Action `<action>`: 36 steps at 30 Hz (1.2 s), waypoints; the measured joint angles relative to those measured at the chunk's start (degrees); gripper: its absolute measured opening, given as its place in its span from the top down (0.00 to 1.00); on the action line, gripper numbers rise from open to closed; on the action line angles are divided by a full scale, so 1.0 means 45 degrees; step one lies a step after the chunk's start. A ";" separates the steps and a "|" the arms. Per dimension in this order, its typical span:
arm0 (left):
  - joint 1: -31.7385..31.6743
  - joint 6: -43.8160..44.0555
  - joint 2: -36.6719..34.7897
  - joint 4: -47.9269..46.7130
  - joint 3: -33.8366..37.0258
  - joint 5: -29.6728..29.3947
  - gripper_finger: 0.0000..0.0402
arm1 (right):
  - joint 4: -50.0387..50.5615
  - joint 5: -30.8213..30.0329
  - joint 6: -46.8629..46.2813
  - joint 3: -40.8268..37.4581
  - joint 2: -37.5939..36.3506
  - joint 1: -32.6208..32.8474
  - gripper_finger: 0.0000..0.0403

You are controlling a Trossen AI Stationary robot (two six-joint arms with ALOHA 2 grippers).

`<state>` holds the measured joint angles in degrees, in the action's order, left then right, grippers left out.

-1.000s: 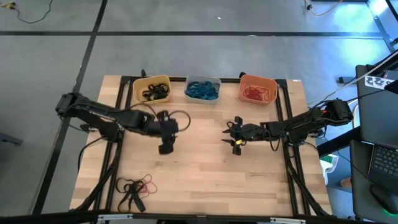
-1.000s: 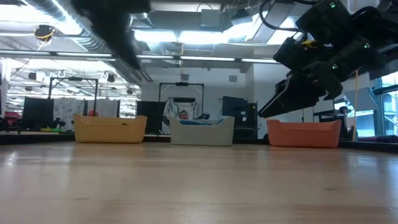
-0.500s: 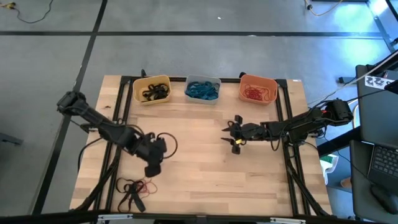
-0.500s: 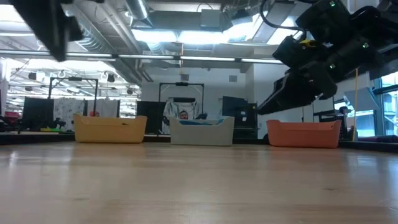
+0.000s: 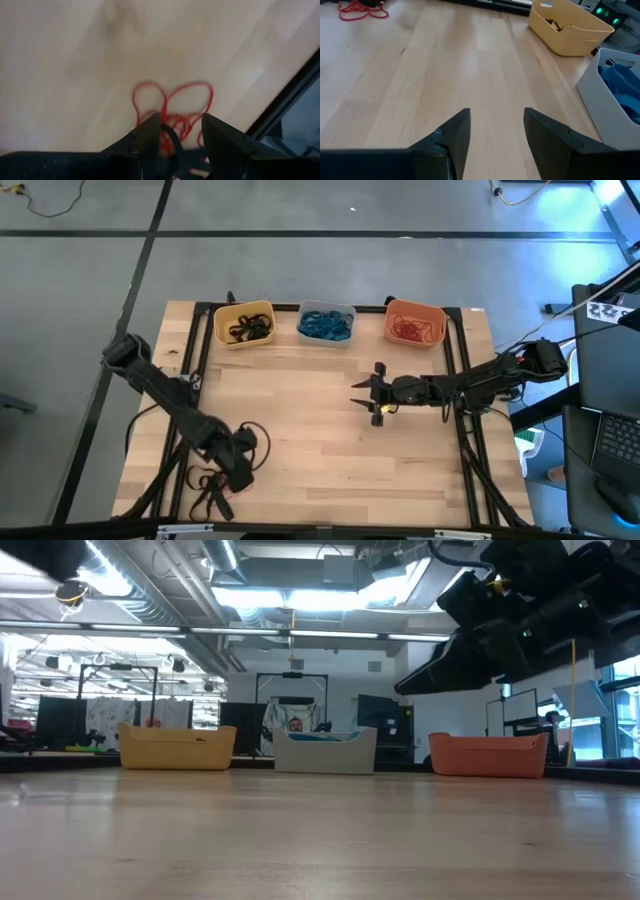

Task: Sort rubber bands into baskets
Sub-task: Put the black rubber band into the yellow bin

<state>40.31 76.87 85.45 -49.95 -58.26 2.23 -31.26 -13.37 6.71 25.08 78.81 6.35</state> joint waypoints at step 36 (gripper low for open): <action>0.0938 -0.0034 0.2802 0.1522 0.0733 0.3105 0.87 | -0.0389 -0.0126 0.0759 0.0010 0.0000 0.0001 0.55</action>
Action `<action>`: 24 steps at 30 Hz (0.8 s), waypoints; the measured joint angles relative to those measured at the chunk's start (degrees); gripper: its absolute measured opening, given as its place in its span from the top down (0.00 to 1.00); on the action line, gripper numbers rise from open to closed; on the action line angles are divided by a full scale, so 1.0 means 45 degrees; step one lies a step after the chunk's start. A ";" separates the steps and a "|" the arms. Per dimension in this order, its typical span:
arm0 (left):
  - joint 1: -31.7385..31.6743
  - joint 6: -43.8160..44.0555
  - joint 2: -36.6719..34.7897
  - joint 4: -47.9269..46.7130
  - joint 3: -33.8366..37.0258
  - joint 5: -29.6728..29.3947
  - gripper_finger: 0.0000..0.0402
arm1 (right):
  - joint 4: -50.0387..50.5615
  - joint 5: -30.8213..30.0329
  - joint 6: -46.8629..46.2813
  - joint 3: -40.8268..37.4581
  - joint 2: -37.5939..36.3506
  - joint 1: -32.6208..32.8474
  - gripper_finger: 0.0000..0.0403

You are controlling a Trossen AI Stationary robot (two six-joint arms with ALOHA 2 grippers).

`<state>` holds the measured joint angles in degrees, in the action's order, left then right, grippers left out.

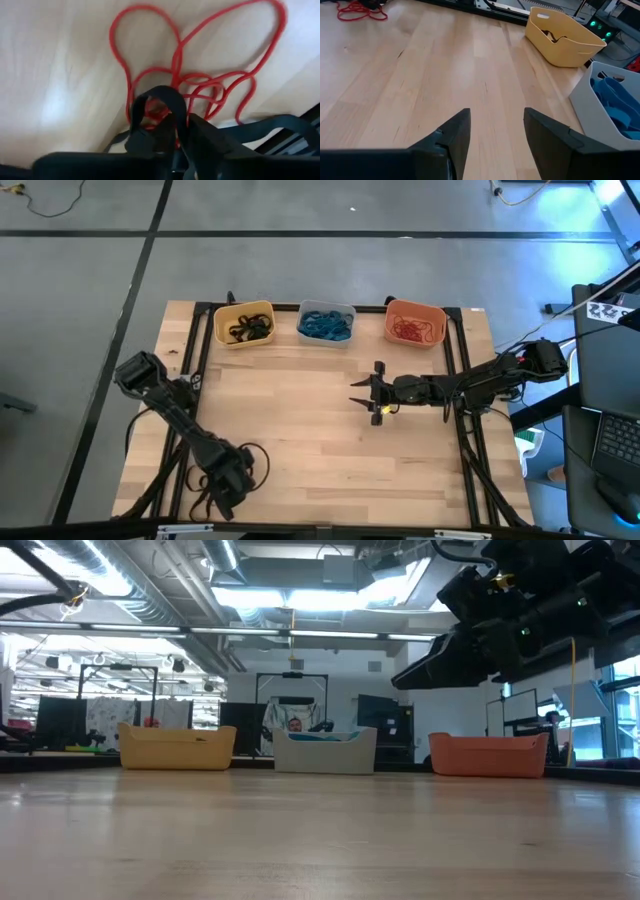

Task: Sort rubber bands into baskets
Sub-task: Put the black rubber band into the yellow bin

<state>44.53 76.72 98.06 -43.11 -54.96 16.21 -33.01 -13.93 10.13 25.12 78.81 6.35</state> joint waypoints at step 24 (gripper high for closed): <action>-0.0419 -0.1464 -0.4739 -0.2856 -0.0359 -0.5666 0.97 | 0.0018 -0.0005 -0.0234 0.0000 0.0000 -0.0001 0.55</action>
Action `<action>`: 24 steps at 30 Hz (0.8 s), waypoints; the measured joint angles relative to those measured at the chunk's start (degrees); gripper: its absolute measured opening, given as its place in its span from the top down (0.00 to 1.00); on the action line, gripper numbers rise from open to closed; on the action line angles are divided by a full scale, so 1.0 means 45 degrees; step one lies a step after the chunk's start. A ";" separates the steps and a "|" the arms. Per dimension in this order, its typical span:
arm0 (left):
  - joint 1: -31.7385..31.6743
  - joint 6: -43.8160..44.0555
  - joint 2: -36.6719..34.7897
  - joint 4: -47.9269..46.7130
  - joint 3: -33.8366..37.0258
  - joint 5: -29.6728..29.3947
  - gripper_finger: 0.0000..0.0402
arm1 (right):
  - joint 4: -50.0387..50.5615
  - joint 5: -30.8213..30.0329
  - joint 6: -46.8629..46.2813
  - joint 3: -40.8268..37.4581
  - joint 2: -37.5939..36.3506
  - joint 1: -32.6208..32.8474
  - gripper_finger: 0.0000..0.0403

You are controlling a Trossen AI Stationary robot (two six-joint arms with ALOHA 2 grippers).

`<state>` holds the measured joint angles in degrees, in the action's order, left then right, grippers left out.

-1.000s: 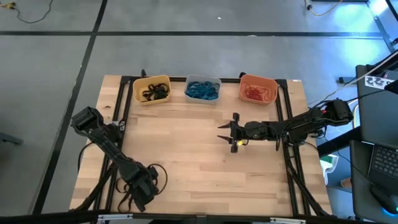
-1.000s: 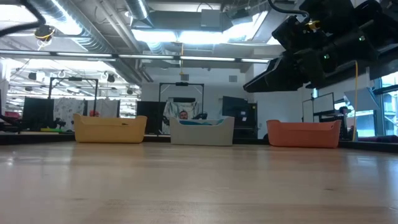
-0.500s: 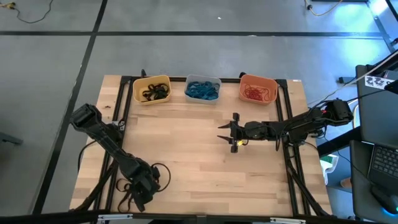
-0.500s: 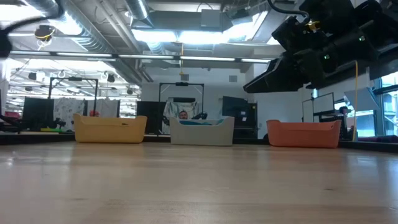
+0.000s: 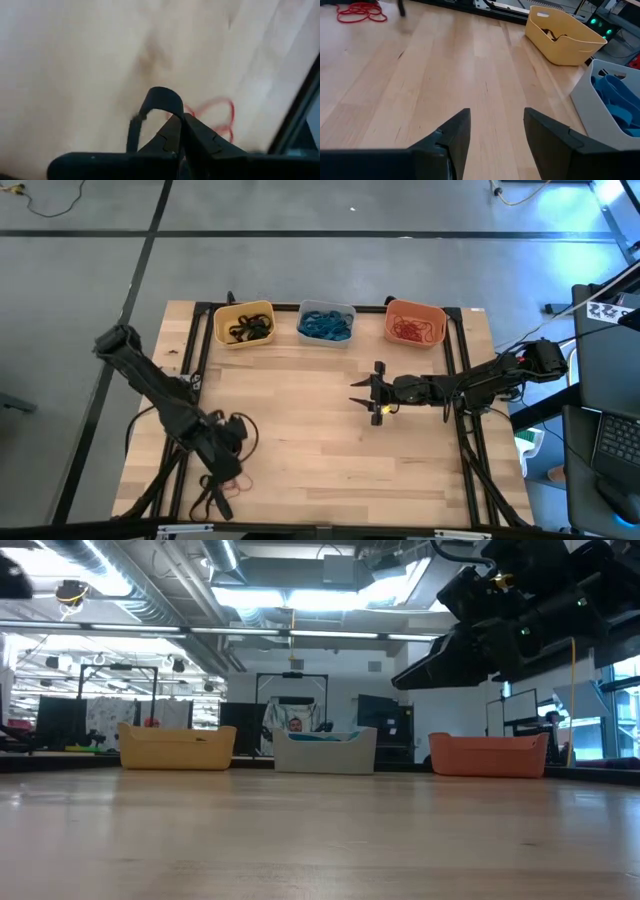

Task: Sort rubber bands into baskets
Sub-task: Put the black rubber band into the yellow bin

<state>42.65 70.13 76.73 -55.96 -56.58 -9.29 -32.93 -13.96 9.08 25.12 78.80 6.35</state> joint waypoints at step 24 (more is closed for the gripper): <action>-0.3562 -0.7275 -0.2177 -0.0138 0.0000 -1.2371 0.98 | 0.1370 0.0008 -0.2059 0.0000 0.0000 0.0000 0.55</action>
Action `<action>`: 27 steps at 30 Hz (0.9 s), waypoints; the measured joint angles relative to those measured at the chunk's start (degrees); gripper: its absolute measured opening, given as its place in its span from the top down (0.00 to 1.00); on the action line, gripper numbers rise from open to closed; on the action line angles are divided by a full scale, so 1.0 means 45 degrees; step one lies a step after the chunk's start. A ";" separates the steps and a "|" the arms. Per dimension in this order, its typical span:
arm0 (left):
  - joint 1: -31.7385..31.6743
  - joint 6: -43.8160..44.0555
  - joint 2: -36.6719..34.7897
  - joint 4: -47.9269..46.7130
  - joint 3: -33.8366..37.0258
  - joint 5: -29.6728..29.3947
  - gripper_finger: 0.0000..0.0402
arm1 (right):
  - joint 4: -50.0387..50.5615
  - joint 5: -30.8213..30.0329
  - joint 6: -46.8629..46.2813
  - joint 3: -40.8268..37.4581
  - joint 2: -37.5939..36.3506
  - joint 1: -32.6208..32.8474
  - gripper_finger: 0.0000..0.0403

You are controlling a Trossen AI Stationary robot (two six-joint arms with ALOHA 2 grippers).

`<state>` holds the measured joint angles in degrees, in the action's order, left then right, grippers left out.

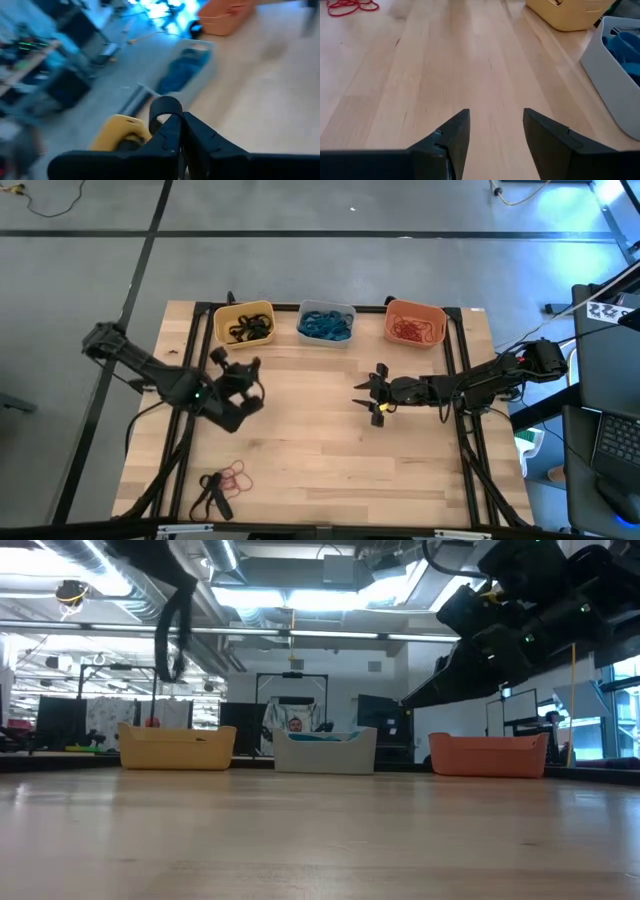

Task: Sort rubber bands into baskets
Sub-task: Put the black rubber band into the yellow bin

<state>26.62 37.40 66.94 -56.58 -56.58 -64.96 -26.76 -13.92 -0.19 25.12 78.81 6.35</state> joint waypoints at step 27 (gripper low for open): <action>-0.9724 -0.3662 0.0010 0.0040 0.0000 -0.0386 0.93 | -0.0010 0.0001 0.0087 -0.0005 0.0000 0.0002 0.55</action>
<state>-17.14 20.92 66.98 -56.39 -56.58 -66.70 -26.81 -13.91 0.21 25.10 78.81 6.36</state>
